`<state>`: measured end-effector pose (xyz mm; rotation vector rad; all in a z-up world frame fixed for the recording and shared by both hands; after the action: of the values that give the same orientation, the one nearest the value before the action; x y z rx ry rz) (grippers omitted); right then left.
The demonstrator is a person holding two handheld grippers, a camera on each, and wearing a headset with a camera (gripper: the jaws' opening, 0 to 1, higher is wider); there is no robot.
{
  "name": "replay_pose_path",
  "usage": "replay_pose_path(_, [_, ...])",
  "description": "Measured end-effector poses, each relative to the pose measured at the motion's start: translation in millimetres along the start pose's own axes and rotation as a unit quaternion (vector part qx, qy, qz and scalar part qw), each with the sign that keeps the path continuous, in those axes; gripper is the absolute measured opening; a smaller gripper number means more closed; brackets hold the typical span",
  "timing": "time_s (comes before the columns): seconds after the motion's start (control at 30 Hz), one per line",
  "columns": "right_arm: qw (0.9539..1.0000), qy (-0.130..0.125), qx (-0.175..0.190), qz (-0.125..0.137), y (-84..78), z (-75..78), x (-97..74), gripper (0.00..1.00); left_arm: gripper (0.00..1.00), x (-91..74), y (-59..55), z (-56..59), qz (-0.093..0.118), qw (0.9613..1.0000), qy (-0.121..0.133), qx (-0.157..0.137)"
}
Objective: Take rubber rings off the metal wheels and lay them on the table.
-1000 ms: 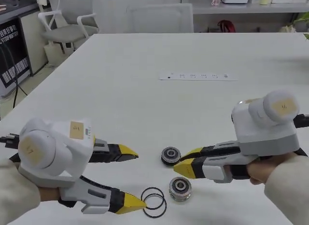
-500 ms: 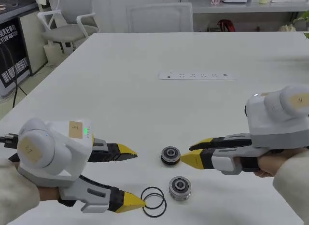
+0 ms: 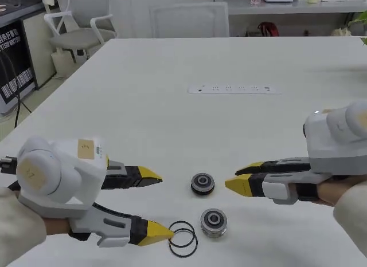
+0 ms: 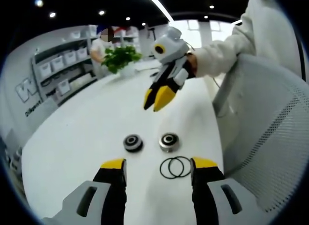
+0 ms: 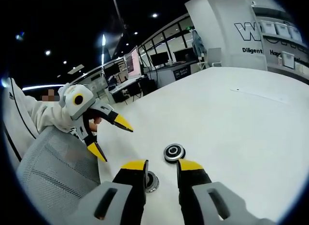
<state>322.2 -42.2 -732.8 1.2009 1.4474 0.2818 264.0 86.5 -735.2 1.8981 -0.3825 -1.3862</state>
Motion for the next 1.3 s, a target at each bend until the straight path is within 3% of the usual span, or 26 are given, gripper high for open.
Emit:
replay_pose_path(0.33, [0.9999, -0.006, 0.009, 0.002, -2.9, 5.5, -2.1, 0.21, 0.57, -6.6, 8.6, -5.0, -0.001, 0.9999, 0.015, -0.005])
replay_pose_path(0.57, [0.9999, -0.002, 0.012, 0.001, -4.0, 5.1, -1.5, 0.2, 0.58, -15.1, 28.8, -10.5, 0.024, 0.9994, 0.019, -0.017])
replay_pose_path(0.97, [0.9999, 0.0, 0.015, -0.001, -6.5, 5.9, -0.5, 0.2, 0.58, -25.6, 47.3, -36.5, 0.033, 0.9985, 0.04, -0.017])
replay_pose_path(1.3, [0.9998, -0.002, 0.017, 0.002, -6.1, 8.1, -2.3, 0.2, 0.57, -25.7, 75.2, -53.1, 0.053, 0.9977, 0.042, 0.007])
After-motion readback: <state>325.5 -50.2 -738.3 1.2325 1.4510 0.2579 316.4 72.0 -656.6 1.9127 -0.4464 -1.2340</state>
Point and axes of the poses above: the centre of the closed fingertips' face, and the gripper's own axes: x roughly forward along the fingers, z roughly to its right, y roughly out of its top, the point moved 3 cm from there along -x, roughly backward along the fingers, and after that the axes turned 11 degrees about -z, right-handed, at the moved point
